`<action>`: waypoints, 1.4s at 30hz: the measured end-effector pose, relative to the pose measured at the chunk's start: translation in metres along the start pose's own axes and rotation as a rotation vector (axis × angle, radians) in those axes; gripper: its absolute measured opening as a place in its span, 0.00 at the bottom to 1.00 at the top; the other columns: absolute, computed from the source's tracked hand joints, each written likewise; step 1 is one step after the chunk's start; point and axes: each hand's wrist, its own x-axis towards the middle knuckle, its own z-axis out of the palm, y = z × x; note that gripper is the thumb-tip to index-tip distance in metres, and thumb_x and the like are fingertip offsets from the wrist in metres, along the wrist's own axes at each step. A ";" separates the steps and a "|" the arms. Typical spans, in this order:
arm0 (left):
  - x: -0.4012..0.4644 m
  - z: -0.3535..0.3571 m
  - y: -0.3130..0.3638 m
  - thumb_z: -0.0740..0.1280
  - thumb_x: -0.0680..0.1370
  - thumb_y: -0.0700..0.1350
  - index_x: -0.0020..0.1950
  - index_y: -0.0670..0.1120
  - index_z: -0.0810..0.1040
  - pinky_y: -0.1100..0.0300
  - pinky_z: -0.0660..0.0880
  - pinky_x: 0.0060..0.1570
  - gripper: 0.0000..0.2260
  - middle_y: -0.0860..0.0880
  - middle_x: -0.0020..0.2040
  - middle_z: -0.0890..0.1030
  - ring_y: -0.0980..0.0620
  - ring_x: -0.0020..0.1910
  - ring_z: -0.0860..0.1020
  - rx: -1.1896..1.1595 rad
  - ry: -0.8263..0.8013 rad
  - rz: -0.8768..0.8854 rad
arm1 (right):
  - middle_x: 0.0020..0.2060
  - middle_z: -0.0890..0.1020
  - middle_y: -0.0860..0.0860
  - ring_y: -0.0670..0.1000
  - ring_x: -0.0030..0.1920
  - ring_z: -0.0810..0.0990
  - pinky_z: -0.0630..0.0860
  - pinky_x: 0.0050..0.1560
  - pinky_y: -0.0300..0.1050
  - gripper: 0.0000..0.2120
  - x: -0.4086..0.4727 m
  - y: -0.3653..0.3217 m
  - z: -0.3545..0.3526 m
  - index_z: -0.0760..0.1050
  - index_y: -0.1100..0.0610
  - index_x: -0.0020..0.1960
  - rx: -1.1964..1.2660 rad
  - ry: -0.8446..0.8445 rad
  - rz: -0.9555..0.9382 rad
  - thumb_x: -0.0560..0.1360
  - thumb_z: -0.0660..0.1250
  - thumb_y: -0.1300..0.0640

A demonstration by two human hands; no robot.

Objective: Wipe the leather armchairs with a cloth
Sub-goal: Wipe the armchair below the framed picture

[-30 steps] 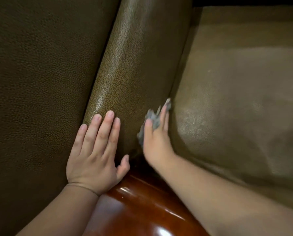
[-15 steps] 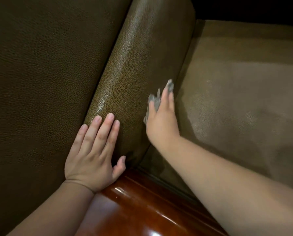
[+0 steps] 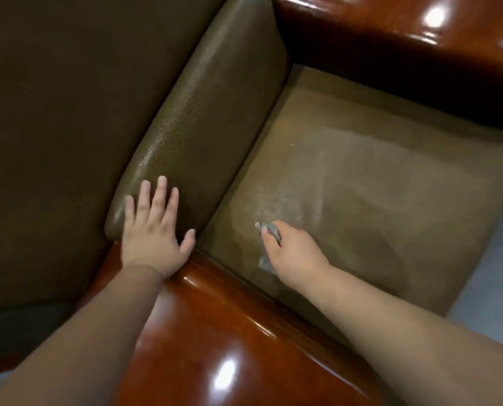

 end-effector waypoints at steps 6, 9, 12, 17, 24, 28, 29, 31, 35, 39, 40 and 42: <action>-0.157 -0.074 0.146 0.62 0.83 0.57 0.82 0.51 0.67 0.48 0.48 0.83 0.28 0.47 0.85 0.60 0.45 0.85 0.52 -0.564 -0.391 -0.189 | 0.48 0.83 0.54 0.58 0.49 0.81 0.77 0.50 0.51 0.18 -0.077 -0.009 -0.115 0.75 0.49 0.53 -0.174 -0.128 0.005 0.83 0.55 0.38; -0.208 -0.135 0.181 0.59 0.84 0.60 0.83 0.54 0.66 0.54 0.51 0.83 0.27 0.52 0.84 0.64 0.50 0.84 0.57 -0.639 -0.531 -0.093 | 0.48 0.83 0.56 0.60 0.51 0.81 0.74 0.46 0.50 0.17 -0.119 -0.018 -0.165 0.75 0.51 0.50 -0.253 -0.155 -0.023 0.84 0.57 0.38; -0.221 -0.187 0.198 0.59 0.85 0.59 0.82 0.53 0.67 0.59 0.61 0.79 0.26 0.51 0.81 0.70 0.51 0.80 0.66 -0.629 -0.573 -0.015 | 0.48 0.83 0.54 0.57 0.50 0.82 0.78 0.52 0.53 0.19 -0.159 -0.031 -0.214 0.76 0.51 0.53 -0.308 -0.181 -0.072 0.83 0.57 0.38; -0.213 -0.262 0.217 0.59 0.86 0.59 0.81 0.50 0.68 0.57 0.68 0.74 0.26 0.47 0.78 0.73 0.47 0.76 0.71 -0.580 -0.541 0.000 | 0.43 0.83 0.47 0.52 0.47 0.81 0.79 0.51 0.52 0.18 -0.218 -0.040 -0.278 0.75 0.48 0.51 -0.440 -0.142 -0.162 0.82 0.57 0.35; -0.237 -0.334 0.248 0.58 0.87 0.58 0.83 0.48 0.66 0.55 0.68 0.74 0.26 0.46 0.78 0.73 0.47 0.76 0.72 -0.578 -0.387 0.078 | 0.42 0.81 0.46 0.48 0.43 0.79 0.75 0.43 0.47 0.19 -0.317 -0.020 -0.322 0.74 0.48 0.46 -0.395 0.038 -0.142 0.81 0.58 0.33; -0.272 -0.349 0.266 0.58 0.87 0.59 0.82 0.50 0.67 0.57 0.67 0.74 0.26 0.48 0.79 0.73 0.48 0.77 0.71 -0.621 -0.315 0.123 | 0.39 0.79 0.47 0.49 0.42 0.79 0.71 0.39 0.45 0.19 -0.380 0.001 -0.336 0.72 0.49 0.43 -0.308 0.131 -0.092 0.82 0.59 0.36; -0.280 -0.350 0.270 0.59 0.86 0.59 0.82 0.50 0.68 0.58 0.67 0.74 0.26 0.49 0.78 0.73 0.49 0.76 0.71 -0.621 -0.307 0.131 | 0.38 0.79 0.46 0.47 0.41 0.78 0.69 0.37 0.43 0.19 -0.395 0.008 -0.340 0.72 0.47 0.42 -0.286 0.141 -0.084 0.82 0.59 0.36; -0.294 -0.352 0.278 0.59 0.86 0.60 0.82 0.52 0.68 0.58 0.67 0.73 0.26 0.49 0.78 0.74 0.49 0.76 0.72 -0.616 -0.307 0.139 | 0.40 0.80 0.45 0.43 0.42 0.78 0.71 0.38 0.40 0.18 -0.422 0.021 -0.348 0.75 0.46 0.44 -0.262 0.151 -0.070 0.82 0.58 0.35; -0.306 -0.361 0.289 0.59 0.84 0.63 0.81 0.55 0.69 0.57 0.70 0.72 0.27 0.51 0.75 0.77 0.50 0.73 0.75 -0.601 -0.356 0.129 | 0.41 0.81 0.46 0.46 0.42 0.79 0.71 0.38 0.42 0.19 -0.448 0.037 -0.371 0.75 0.48 0.44 -0.293 0.202 -0.034 0.82 0.57 0.35; -0.291 -0.391 0.313 0.58 0.82 0.65 0.80 0.57 0.70 0.57 0.74 0.68 0.28 0.54 0.72 0.78 0.53 0.68 0.78 -0.574 -0.360 0.138 | 0.40 0.79 0.45 0.49 0.44 0.78 0.68 0.36 0.39 0.18 -0.452 0.051 -0.406 0.70 0.46 0.40 -0.233 0.255 -0.019 0.83 0.59 0.37; -0.285 -0.399 0.322 0.58 0.82 0.65 0.80 0.57 0.70 0.57 0.74 0.68 0.28 0.54 0.72 0.78 0.53 0.68 0.77 -0.566 -0.347 0.134 | 0.39 0.78 0.44 0.49 0.44 0.78 0.68 0.37 0.39 0.18 -0.450 0.055 -0.416 0.71 0.46 0.40 -0.236 0.258 -0.025 0.83 0.59 0.38; -0.271 -0.416 0.343 0.58 0.82 0.65 0.80 0.56 0.71 0.57 0.74 0.68 0.28 0.54 0.73 0.78 0.53 0.69 0.77 -0.571 -0.332 0.135 | 0.38 0.78 0.43 0.46 0.42 0.77 0.67 0.36 0.37 0.17 -0.446 0.064 -0.437 0.71 0.45 0.40 -0.233 0.248 -0.034 0.83 0.59 0.37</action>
